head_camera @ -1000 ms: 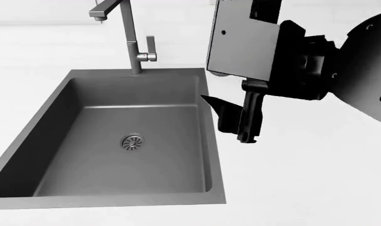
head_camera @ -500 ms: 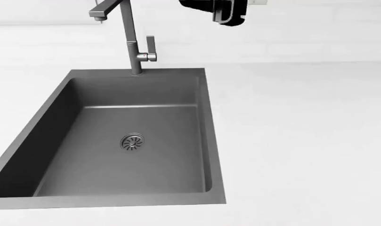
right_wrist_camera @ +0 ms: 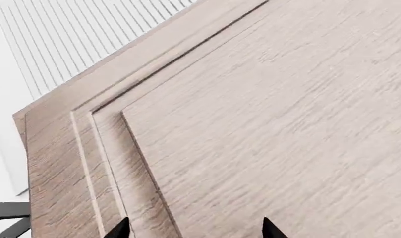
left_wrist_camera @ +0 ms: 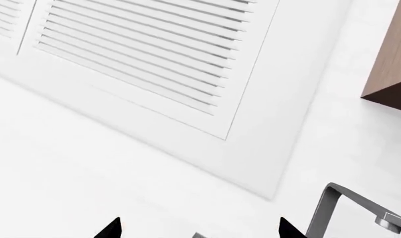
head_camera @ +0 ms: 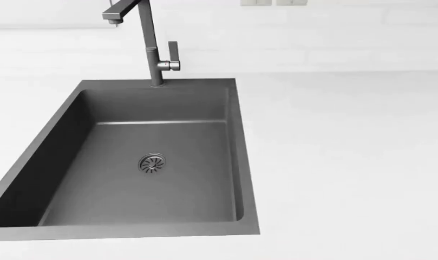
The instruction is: Pick and place the shaker into the drawer. Then close the cabinet.
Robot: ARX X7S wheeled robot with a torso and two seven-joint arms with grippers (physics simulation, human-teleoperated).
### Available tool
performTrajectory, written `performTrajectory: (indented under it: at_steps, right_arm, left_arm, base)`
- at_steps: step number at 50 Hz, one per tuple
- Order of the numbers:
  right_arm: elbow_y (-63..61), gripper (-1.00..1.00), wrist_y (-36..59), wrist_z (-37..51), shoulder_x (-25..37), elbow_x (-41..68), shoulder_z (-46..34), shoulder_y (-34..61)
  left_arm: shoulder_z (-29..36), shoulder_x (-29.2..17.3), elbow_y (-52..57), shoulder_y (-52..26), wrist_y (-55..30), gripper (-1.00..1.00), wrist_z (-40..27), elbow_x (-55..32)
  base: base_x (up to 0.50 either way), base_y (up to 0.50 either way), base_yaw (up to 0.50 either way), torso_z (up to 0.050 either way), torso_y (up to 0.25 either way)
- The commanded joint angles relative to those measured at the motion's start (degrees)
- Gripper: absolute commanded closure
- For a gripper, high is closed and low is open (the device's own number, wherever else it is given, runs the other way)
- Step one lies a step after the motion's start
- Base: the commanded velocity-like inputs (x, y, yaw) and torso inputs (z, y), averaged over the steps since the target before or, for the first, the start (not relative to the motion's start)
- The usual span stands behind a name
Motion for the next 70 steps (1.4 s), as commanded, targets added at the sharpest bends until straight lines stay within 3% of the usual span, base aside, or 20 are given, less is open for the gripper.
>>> performTrajectory:
  at_steps: [1, 4, 9, 12, 26, 43, 44, 47, 49, 50, 53, 56, 58, 61, 64, 66, 70]
  right_arm:
    - [28.01, -1.00, -2.36, 5.25, -7.92, -36.02, 27.01, 0.59]
    - [31.00, -1.00, 0.53, 8.52, -7.30, -35.87, 27.03, 0.59]
    - [31.07, -1.00, 6.09, 13.38, -4.71, -14.01, 2.90, -0.22]
    - [31.07, -1.00, 7.32, 15.11, -3.56, -7.08, -5.99, -1.33]
    - [31.07, -1.00, 7.32, 15.11, -3.56, -7.08, -5.99, -1.33]
    - [31.07, -1.00, 7.32, 15.11, -3.56, -7.08, -5.99, -1.33]
    - [31.07, -1.00, -0.94, 17.72, 0.26, -0.22, -8.63, -6.16]
    - [31.07, -1.00, -4.21, 19.72, 0.10, 5.36, 5.22, -2.49]
    - [31.02, -1.00, -9.75, 20.08, 0.12, 6.74, 9.59, -0.43]
    - [25.39, -1.00, -8.38, 20.99, 1.28, 7.66, 10.66, -1.53]
    - [-0.39, -1.00, 17.40, 27.25, 11.86, 15.76, 15.71, -17.98]
    - [-26.18, -1.00, 42.94, 33.06, 13.92, 21.40, 24.71, -24.41]
    - [-43.36, -1.00, 54.57, 36.09, 13.35, 24.18, 31.23, -28.52]
    - [-67.47, -1.00, 55.69, 61.88, 20.02, 49.96, 37.90, -33.38]
    - [-70.27, -1.00, 55.11, 85.72, 22.12, 75.75, 41.33, -37.62]
    - [-71.90, -1.00, 53.71, 92.21, 23.24, 92.93, 41.71, -39.98]
    - [-74.47, -1.00, 51.36, 97.73, 25.30, 99.96, 40.93, -43.19]
  left_arm:
    - [1.18, -0.01, -0.54, 1.46, 1.47, -1.00, 0.03, 0.61]
    - [1.95, -0.01, -1.32, 2.29, 2.66, -1.00, 0.12, 0.80]
    - [4.02, -0.01, -3.17, 4.46, 5.54, -1.00, 0.42, 0.99]
    - [4.59, -0.01, -4.22, 5.08, 6.20, -1.00, 0.65, 0.50]
    - [5.90, -0.01, -7.25, 6.63, 6.37, -1.00, -5.25, 3.31]
    - [7.65, -0.01, -2.02, 8.66, 10.20, -1.00, -13.79, 12.72]
    - [7.50, -0.01, -0.90, 8.52, 9.81, -1.00, -13.21, 12.57]
    - [5.64, -0.01, 3.37, 6.71, 6.28, -1.00, -10.64, 10.85]
    - [3.27, -0.01, 6.13, 4.37, 2.60, -1.00, -8.42, 8.16]
    - [2.00, -0.01, 7.24, 3.12, 0.77, -1.00, -7.36, 6.62]
    - [-1.94, -0.01, 9.89, -0.75, -4.21, -1.00, -4.23, 1.80]
    - [-4.16, 0.00, 11.59, -2.90, -6.71, -1.00, -1.51, -1.56]
    - [-4.98, 0.00, 12.69, -3.66, -7.54, -1.00, -0.24, -2.83]
    - [-5.84, 0.00, 13.70, -4.45, -8.31, -1.00, 1.30, -4.43]
    - [-7.08, 0.01, 14.38, -5.61, -10.35, -1.00, 2.98, -5.89]
    - [-7.98, 0.14, 14.68, -6.45, -11.80, -1.00, 3.68, -6.95]
    - [-8.88, 2.10, 15.09, -7.28, -13.06, -1.00, 2.99, -7.12]
  base:
    - [0.00, 0.00, 0.00, 0.000, 0.000]
    - [0.00, 0.00, 0.00, 0.000, 0.000]
    - [0.00, 0.00, 0.00, 0.000, 0.000]
    - [0.00, 0.00, 0.00, 0.000, 0.000]
    - [0.00, 0.00, 0.00, 0.000, 0.000]
    - [0.00, 0.00, 0.00, 0.000, 0.000]
    - [0.00, 0.00, 0.00, 0.000, 0.000]
    - [0.00, 0.00, 0.00, 0.000, 0.000]
    - [0.00, 0.00, 0.00, 0.000, 0.000]
    - [0.00, 0.00, 0.00, 0.000, 0.000]
    - [0.00, 0.00, 0.00, 0.000, 0.000]
    - [0.00, 0.00, 0.00, 0.000, 0.000]
    - [0.00, 0.00, 0.00, 0.000, 0.000]
    - [0.00, 0.00, 0.00, 0.000, 0.000]
    - [0.00, 0.00, 0.00, 0.000, 0.000]
    - [0.00, 0.00, 0.00, 0.000, 0.000]
    - [0.00, 0.00, 0.00, 0.000, 0.000]
